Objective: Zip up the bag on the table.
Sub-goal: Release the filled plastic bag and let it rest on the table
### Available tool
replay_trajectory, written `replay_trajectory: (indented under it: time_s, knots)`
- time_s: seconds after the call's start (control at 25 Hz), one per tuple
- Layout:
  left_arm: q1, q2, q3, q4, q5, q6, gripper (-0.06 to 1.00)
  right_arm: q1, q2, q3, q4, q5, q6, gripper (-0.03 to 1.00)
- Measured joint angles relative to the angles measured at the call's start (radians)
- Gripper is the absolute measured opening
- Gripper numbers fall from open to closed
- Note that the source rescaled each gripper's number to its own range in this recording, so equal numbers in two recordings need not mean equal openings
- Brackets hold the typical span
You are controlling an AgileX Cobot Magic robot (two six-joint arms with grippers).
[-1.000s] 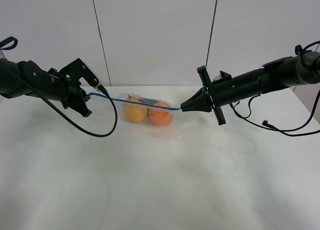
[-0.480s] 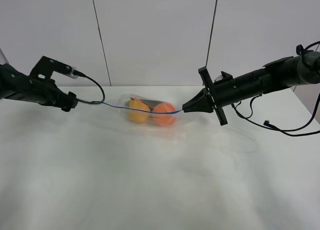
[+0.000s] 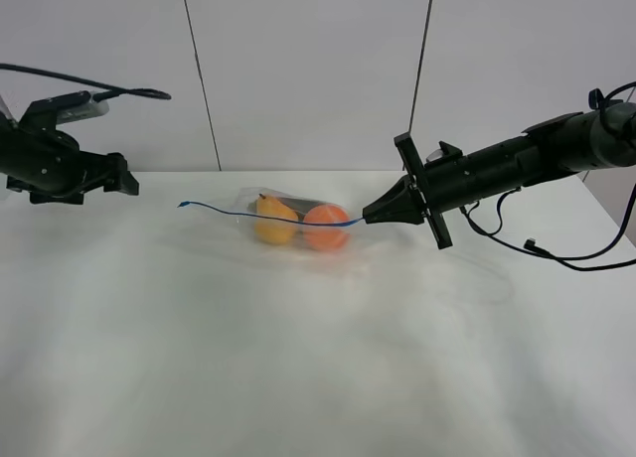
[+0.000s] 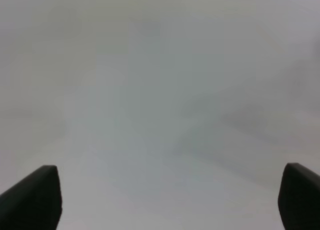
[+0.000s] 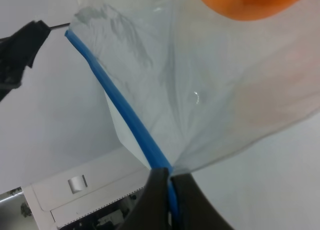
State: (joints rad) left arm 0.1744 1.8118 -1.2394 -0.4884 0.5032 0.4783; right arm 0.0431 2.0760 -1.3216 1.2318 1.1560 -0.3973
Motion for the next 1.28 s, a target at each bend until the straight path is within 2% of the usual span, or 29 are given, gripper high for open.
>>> replay_trajectory:
  time_s: [0.08,0.16,0.32,0.4,0.76,0.88,1.04,1.28]
  knots:
    - [-0.001,0.000,-0.046,0.031,0.115,-0.060,1.00,0.000,0.000,0.000,0.000,0.000,-0.001,0.00]
    - [-0.013,0.000,-0.080,0.110,0.196,-0.141,1.00,0.000,0.000,0.000,0.000,0.000,-0.003,0.00]
    - [-0.075,0.000,-0.118,0.317,0.326,-0.322,1.00,0.000,0.000,0.000,0.000,0.001,-0.007,0.00]
    - [-0.109,0.000,-0.123,0.372,0.392,-0.366,1.00,0.000,0.000,0.000,0.000,0.004,-0.007,0.00]
    - [-0.128,-0.010,-0.123,0.401,0.685,-0.407,1.00,0.000,0.000,0.000,0.000,0.019,-0.010,0.00]
    - [-0.128,-0.031,-0.112,0.401,0.700,-0.413,1.00,0.000,0.000,0.000,0.000,0.019,-0.010,0.00]
    - [-0.128,-0.138,-0.026,0.401,0.700,-0.418,1.00,0.000,0.000,0.000,-0.004,0.025,-0.010,0.00]
    - [-0.128,-0.452,0.215,0.403,0.706,-0.418,1.00,0.000,0.000,0.000,-0.008,0.028,-0.010,0.00]
